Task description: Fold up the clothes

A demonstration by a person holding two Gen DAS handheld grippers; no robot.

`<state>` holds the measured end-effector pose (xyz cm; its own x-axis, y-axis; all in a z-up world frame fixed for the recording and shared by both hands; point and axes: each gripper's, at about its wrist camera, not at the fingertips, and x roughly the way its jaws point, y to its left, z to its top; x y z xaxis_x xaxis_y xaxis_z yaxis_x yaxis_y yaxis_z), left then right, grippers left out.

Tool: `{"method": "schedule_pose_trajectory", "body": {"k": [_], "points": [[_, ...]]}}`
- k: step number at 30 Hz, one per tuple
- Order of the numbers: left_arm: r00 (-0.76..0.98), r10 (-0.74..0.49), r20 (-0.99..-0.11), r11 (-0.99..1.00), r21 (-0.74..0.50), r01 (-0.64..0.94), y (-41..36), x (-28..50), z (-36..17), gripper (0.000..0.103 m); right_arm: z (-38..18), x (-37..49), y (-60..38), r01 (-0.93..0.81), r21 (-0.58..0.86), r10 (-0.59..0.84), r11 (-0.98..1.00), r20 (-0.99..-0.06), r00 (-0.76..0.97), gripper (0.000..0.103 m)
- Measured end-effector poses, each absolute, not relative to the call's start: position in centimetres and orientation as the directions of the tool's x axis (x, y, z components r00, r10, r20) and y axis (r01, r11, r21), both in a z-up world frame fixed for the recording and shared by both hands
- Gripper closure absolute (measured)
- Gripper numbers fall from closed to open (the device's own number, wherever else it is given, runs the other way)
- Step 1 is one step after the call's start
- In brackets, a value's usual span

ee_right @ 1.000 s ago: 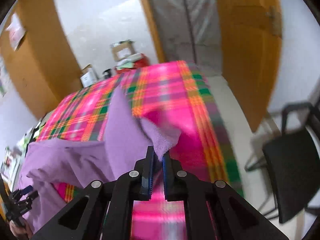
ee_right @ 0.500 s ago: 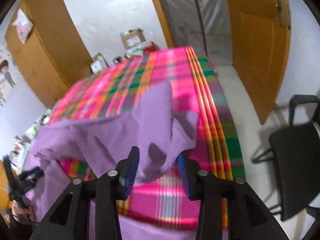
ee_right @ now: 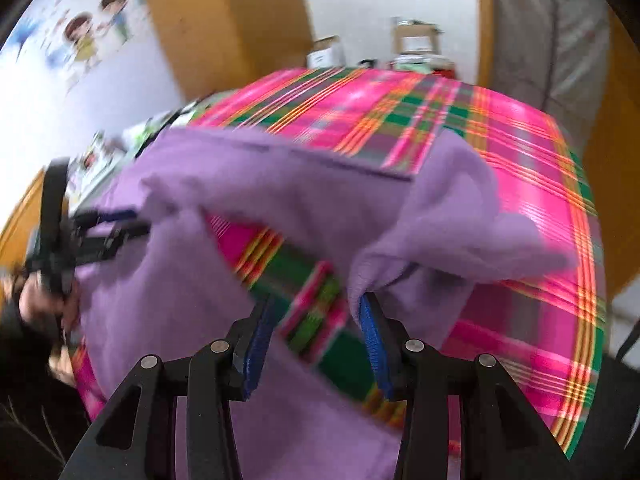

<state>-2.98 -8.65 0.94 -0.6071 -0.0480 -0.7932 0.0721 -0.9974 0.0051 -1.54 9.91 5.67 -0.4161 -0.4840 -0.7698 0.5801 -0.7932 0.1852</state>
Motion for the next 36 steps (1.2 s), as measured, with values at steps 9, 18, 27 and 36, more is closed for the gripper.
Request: {"method": "schedule_pose_trajectory", "body": {"k": [9,18,27,36], "points": [[-0.607,-0.046,-0.793,-0.997,0.003,0.071,-8.7,-3.0,1.0,0.042,4.6,-4.2,17.5,0.157,0.557,-0.549,-0.815,-0.659,-0.514,0.057],[-0.607,-0.045,-0.793,-0.997,0.002,0.071,-8.7,-3.0,1.0,0.042,2.2,-5.4,18.4,-0.007,0.759,-0.646,-0.651,-0.558,-0.522,0.056],[-0.607,-0.044,-0.794,-0.997,0.001,0.071,-8.7,-3.0,1.0,0.042,1.3,-7.6,17.8,-0.059,0.788,-0.633,-0.613,-0.534,-0.561,0.059],[-0.607,-0.044,-0.793,-0.997,0.001,0.071,-8.7,-2.9,1.0,0.042,5.5,-6.7,21.0,-0.047,0.660,-0.464,-0.750,-0.575,-0.674,0.093]]}}
